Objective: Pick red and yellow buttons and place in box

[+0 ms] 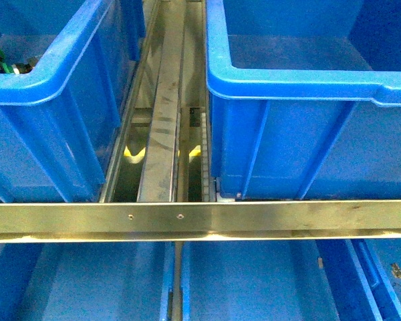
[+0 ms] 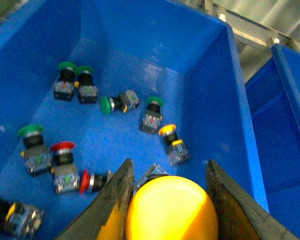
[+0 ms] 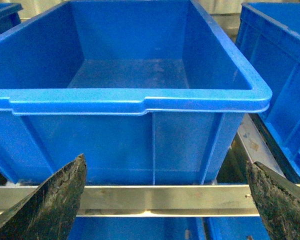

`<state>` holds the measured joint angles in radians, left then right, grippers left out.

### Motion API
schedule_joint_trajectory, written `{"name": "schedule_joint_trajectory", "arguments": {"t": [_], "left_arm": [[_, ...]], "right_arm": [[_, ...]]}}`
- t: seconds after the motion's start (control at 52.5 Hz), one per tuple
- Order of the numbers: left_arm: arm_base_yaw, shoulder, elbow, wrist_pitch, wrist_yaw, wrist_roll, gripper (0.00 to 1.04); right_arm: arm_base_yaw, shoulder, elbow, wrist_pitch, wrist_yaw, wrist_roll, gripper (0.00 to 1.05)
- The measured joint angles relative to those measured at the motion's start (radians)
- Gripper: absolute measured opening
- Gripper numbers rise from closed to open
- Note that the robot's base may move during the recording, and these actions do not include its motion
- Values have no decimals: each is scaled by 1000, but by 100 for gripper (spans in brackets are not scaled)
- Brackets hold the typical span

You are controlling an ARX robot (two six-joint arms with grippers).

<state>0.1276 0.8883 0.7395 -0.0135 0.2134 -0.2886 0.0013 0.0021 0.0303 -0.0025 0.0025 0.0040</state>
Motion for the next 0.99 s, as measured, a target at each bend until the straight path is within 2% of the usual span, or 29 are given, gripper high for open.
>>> {"name": "schedule_joint_trajectory", "arguments": {"t": [0.267,0.858,0.991], "left_arm": [[45,-211,-182,-64,77,-24,34],[68,-349,-303,-145,100,-21,34],[41,-359,-318,-144,82,-20,34]], "right_arm": [[0,0,0,0,0,0,97],[0,0,0,0,0,0,97],[0,0,0,0,0,0,97]]}}
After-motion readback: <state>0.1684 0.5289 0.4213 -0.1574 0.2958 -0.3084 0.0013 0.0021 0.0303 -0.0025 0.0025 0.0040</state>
